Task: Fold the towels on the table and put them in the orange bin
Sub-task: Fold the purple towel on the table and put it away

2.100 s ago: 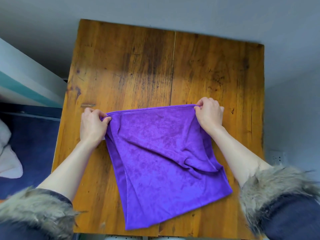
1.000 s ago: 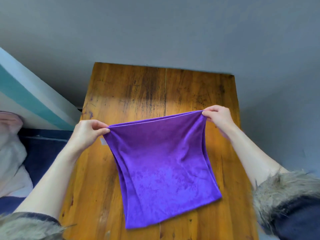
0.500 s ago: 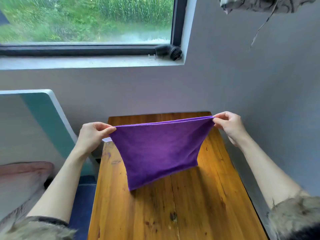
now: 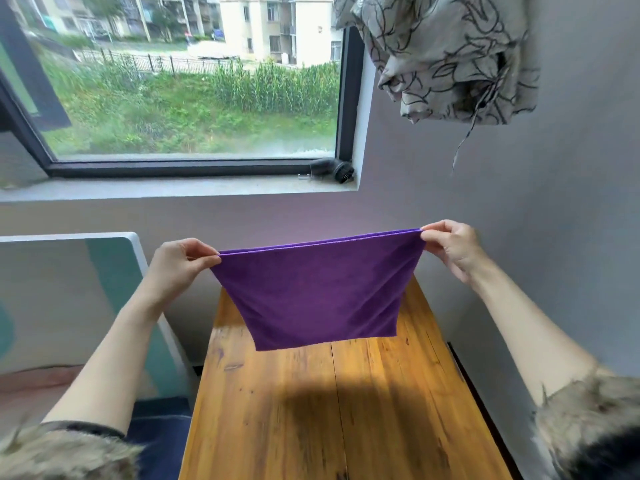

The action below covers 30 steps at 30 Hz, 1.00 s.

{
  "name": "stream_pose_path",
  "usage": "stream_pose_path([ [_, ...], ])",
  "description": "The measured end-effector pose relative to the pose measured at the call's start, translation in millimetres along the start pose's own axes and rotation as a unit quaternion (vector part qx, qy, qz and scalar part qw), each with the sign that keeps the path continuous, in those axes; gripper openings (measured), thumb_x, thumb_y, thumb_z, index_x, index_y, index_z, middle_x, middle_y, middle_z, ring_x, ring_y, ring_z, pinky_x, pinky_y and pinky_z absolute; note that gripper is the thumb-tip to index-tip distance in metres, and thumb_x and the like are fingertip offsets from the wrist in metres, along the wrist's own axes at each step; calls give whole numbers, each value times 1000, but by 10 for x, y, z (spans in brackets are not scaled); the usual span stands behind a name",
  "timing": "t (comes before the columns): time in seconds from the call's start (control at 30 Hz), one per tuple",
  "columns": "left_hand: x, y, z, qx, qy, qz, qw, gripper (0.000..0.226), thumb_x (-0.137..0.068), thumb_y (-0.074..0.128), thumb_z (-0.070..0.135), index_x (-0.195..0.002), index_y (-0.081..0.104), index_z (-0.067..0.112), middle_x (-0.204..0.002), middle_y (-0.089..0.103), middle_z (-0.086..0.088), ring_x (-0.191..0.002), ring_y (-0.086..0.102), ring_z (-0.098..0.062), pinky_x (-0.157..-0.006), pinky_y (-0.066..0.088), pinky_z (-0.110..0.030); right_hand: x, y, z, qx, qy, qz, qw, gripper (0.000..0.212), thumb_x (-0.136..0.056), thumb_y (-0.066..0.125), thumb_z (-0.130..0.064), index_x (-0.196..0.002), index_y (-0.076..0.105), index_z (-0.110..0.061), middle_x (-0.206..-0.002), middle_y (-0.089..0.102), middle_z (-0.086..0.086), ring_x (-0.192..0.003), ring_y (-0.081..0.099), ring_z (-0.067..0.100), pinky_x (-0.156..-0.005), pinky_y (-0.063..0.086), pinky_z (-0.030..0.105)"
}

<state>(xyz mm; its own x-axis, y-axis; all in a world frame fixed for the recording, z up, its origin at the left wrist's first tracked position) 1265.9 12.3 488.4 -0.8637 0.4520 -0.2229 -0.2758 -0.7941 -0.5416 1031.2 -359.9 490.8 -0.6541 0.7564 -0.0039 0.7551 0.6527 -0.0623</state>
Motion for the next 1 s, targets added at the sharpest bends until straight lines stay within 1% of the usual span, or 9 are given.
stream_pose_path([
  [0.1,-4,-70,68,1,9,24,1000,6,-81,68,2,-86,70,4,-82,68,-9,-74,61,-17,-64,43,-1,-28,1,-85,68,-19,-12,997,21,-82,56,11,-70,58,-8,-73,59,7,-70,57,16,-71,51,17],
  [0.2,-3,-98,90,46,1,33,998,10,-82,66,-1,-90,68,2,-83,67,-10,-72,60,-13,-64,45,-2,-49,-18,-227,207,-66,-11,976,20,-79,62,4,-69,60,-13,-70,61,1,-65,54,10,-58,44,7],
  [0.3,6,-95,63,71,-12,38,997,11,-82,65,-2,-91,68,3,-81,66,-6,-72,59,-11,-63,46,-3,-78,-23,-265,228,-82,-13,970,22,-78,63,3,-67,61,-15,-69,61,0,-65,54,10,-64,44,16],
  [0.37,18,-85,19,89,-21,43,995,11,-83,64,-2,-92,68,3,-80,66,-3,-73,59,-11,-65,47,-3,-92,-9,-244,205,-75,-23,976,20,-79,63,4,-69,62,-14,-71,62,2,-67,56,11,-68,47,19],
  [0.53,-3,-59,-90,120,-42,58,990,10,-86,62,3,-89,67,10,-80,67,0,-74,60,-9,-73,47,-15,-103,60,-118,-30,-4,-77,997,16,-84,58,9,-77,60,-5,-78,62,9,-75,61,17,-71,57,19],
  [0.7,-52,-41,-72,98,-29,58,993,12,-87,60,2,-89,67,11,-82,67,0,-76,60,-10,-72,46,-16,-136,70,-95,-75,11,-87,993,15,-84,59,8,-78,60,-6,-77,62,8,-71,62,16,-68,56,20],
  [0.77,-56,-35,-68,94,-26,57,994,15,-87,60,1,-85,66,14,-82,67,0,-76,60,-9,-71,47,-15,-165,69,-77,-68,9,-87,994,16,-84,59,8,-81,59,-7,-79,60,9,-73,61,17,-72,56,22],
  [0.9,-61,-14,-115,80,-23,56,995,16,-86,63,2,-96,67,15,-84,67,0,-78,61,-9,-71,47,-13,-228,101,-1,52,-11,-88,995,25,-87,55,6,-111,61,0,-101,62,14,-89,60,21,-84,54,25],
  [1.0,-115,104,-239,35,-38,39,998,16,-85,64,4,-97,69,12,-88,68,-4,-82,62,-14,-78,48,-19,-298,165,61,218,-42,-76,972,23,-89,52,5,-108,64,3,-99,64,11,-90,59,19,-81,50,23],
])
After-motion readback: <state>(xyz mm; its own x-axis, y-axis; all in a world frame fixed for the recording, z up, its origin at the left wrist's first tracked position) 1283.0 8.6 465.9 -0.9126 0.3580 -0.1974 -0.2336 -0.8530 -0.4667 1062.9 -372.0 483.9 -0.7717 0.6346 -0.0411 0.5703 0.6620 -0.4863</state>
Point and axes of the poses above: each hand's wrist, its own x-axis away from the middle knuckle, its own y-axis out of the palm, z = x × y, the point moved 9 cm from there along -x, towards the middle knuckle
